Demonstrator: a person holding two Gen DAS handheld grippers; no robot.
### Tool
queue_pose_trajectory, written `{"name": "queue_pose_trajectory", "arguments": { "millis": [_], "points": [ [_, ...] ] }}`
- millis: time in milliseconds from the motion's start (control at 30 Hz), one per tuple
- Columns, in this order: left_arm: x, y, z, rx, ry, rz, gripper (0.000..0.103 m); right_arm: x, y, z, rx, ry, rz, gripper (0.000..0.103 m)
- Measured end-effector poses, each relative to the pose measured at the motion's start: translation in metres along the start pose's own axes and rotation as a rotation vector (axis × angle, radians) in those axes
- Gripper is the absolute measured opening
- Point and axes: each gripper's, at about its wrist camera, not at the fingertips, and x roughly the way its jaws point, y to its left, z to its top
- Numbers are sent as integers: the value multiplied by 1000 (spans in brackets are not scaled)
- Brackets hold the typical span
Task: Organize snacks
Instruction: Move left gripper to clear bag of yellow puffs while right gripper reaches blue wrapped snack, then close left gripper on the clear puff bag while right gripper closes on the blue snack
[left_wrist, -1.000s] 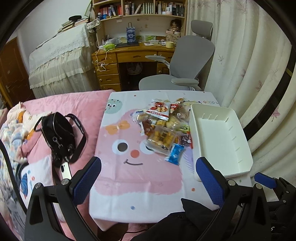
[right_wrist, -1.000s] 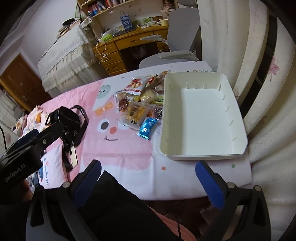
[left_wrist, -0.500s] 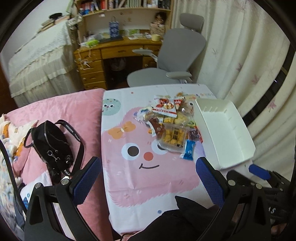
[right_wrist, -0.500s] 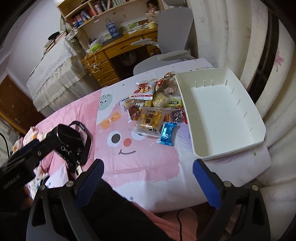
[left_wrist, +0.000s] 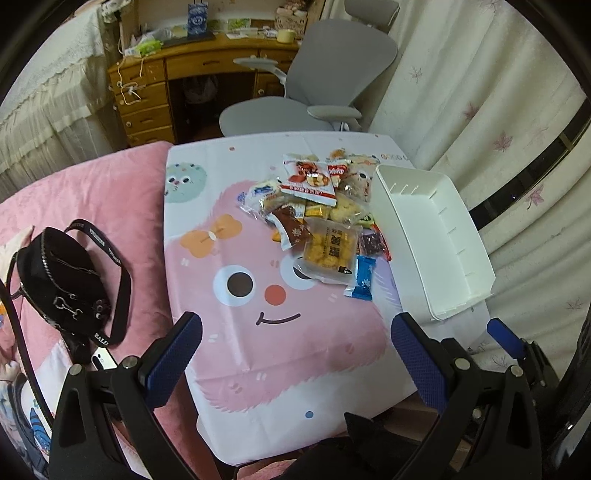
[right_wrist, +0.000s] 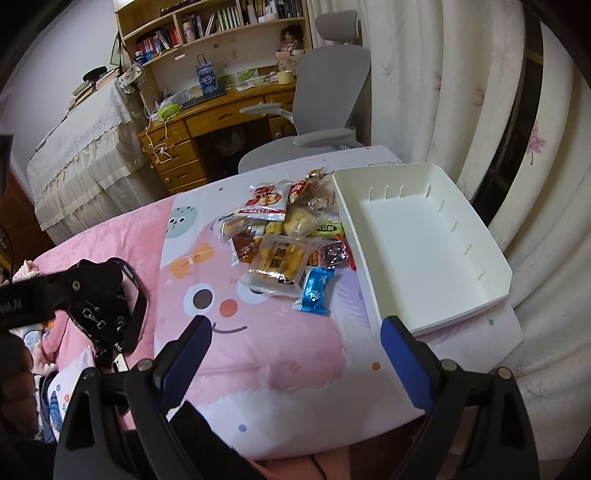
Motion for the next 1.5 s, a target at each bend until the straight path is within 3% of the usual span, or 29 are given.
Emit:
{"name": "queue_pose_trajectory", "arguments": {
  "millis": [233, 367, 700, 1033, 1500],
  "points": [
    [24, -5, 18, 19, 50, 11, 102, 26, 6, -5, -61, -64, -13, 93],
    [47, -9, 37, 30, 99, 8, 102, 51, 11, -4, -109, -58, -35, 90],
    [142, -18, 72, 41, 296, 38, 102, 131, 17, -6, -206, 78, -55, 75],
    [233, -33, 82, 92, 487, 57, 102, 196, 19, -13, -286, 226, -85, 59],
    [293, -44, 79, 110, 544, 43, 102, 219, 12, -19, -305, 159, -151, 48]
  ]
}}
